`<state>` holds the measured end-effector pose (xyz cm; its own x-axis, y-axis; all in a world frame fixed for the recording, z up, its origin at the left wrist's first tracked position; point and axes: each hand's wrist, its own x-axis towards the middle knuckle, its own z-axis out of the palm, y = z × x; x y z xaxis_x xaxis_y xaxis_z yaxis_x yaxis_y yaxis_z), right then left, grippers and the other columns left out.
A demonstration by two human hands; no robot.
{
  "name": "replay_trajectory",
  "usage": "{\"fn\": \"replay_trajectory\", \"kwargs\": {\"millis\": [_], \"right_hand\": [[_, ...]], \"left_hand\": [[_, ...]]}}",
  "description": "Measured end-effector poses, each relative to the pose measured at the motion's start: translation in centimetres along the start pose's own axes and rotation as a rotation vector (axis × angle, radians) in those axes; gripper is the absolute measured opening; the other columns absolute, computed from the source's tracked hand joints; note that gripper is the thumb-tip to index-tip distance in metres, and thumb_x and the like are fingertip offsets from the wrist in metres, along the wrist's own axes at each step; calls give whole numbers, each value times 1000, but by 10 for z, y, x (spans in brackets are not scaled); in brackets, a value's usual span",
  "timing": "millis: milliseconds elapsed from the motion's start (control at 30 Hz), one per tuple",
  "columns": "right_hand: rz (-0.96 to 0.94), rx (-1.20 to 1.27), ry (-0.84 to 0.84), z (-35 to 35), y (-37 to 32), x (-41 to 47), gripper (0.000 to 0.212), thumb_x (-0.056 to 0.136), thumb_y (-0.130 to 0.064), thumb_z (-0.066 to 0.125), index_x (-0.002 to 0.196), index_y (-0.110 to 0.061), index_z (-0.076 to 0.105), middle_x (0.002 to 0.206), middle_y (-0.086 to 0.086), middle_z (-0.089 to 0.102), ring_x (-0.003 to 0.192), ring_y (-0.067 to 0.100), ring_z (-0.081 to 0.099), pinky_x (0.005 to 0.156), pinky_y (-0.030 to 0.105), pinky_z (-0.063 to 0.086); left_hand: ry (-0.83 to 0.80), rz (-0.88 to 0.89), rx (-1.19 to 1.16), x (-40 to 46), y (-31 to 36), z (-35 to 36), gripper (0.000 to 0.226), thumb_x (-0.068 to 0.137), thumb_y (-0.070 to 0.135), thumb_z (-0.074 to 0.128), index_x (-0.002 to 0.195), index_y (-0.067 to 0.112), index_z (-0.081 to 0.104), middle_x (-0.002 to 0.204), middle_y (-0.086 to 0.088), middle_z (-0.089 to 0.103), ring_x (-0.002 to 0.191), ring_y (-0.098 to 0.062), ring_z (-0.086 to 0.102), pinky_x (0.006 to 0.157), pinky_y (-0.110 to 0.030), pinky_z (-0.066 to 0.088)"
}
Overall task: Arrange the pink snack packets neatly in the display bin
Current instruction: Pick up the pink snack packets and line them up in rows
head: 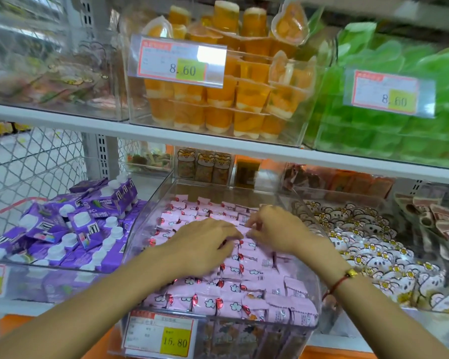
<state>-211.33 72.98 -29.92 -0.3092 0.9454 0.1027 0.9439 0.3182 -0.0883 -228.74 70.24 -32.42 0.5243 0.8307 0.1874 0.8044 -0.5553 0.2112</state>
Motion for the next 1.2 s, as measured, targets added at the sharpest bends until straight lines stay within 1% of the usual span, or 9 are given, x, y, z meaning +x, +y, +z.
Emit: {"fn": "replay_trajectory", "kwargs": {"millis": [167, 333, 500, 600, 867, 967, 1033, 1100, 1200], "right_hand": [[42, 48, 10, 2, 3, 4, 19, 80, -39, 71, 95, -28, 68, 96, -6, 55, 106, 19, 53, 85, 27, 38], [-6, 30, 34, 3, -3, 4, 11, 81, -35, 71, 85, -26, 67, 103, -3, 61, 105, 22, 53, 98, 37, 37], [-42, 43, 154, 4, -2, 0, 8, 83, -34, 68, 84, -26, 66, 99, -2, 64, 96, 20, 56, 84, 30, 39], [-31, 178, 201, 0, -2, -1, 5, 87, -28, 65, 83, -25, 63, 85, -5, 65, 80, 15, 60, 72, 27, 45], [86, 673, 572, -17, -1, -20, 8, 97, -18, 47, 102, -13, 51, 88, -3, 63, 84, 19, 64, 77, 39, 54], [214, 991, 701, -25, 2, -26, 9, 98, -18, 46, 100, -11, 52, 87, 3, 66, 66, 0, 64, 61, 18, 53], [302, 1218, 662, -29, 5, -28, 9, 98, -17, 47, 98, -10, 54, 83, 3, 66, 53, -3, 60, 50, 12, 48], [341, 1387, 527, -30, 7, -29, 18, 98, -15, 46, 103, -1, 56, 82, 7, 67, 61, 6, 62, 59, 14, 53], [333, 1533, 366, -26, 5, -29, 25, 97, -7, 45, 107, 11, 58, 85, 12, 68, 73, 14, 64, 65, 18, 55]], "left_hand": [[-20, 19, -46, -6, -7, 0, 38, 98, 28, 38, 134, 36, 47, 139, 13, 46, 126, -12, 39, 98, -32, 38], [-57, 21, 16, -6, -10, -2, 41, 100, 30, 30, 137, 42, 43, 149, 12, 36, 134, -12, 31, 102, -30, 31], [-19, 57, 57, -12, -10, 5, 45, 101, 31, 24, 144, 43, 29, 149, 11, 34, 133, -10, 30, 104, -29, 31], [-69, 31, 69, -10, -12, 6, 44, 102, 33, 21, 144, 45, 27, 155, 10, 25, 138, -11, 25, 108, -29, 26], [-106, 30, 86, -8, -10, 3, 43, 102, 34, 22, 143, 41, 32, 154, 10, 27, 138, -12, 26, 111, -32, 25], [-57, 34, 49, -13, -6, 2, 41, 103, 35, 24, 141, 39, 38, 149, 11, 35, 133, -11, 31, 105, -29, 30], [82, 8, -47, -16, -2, -2, 38, 100, 43, 27, 130, 39, 50, 134, 13, 50, 121, -10, 45, 95, -28, 39], [243, -87, -296, -18, 1, -8, 43, 92, 61, 27, 118, 40, 55, 117, 18, 58, 101, -4, 56, 83, -29, 47], [275, -215, -714, -17, 7, -18, 62, 74, 75, 32, 120, 38, 52, 111, 25, 60, 96, 3, 59, 88, -31, 47]]}}
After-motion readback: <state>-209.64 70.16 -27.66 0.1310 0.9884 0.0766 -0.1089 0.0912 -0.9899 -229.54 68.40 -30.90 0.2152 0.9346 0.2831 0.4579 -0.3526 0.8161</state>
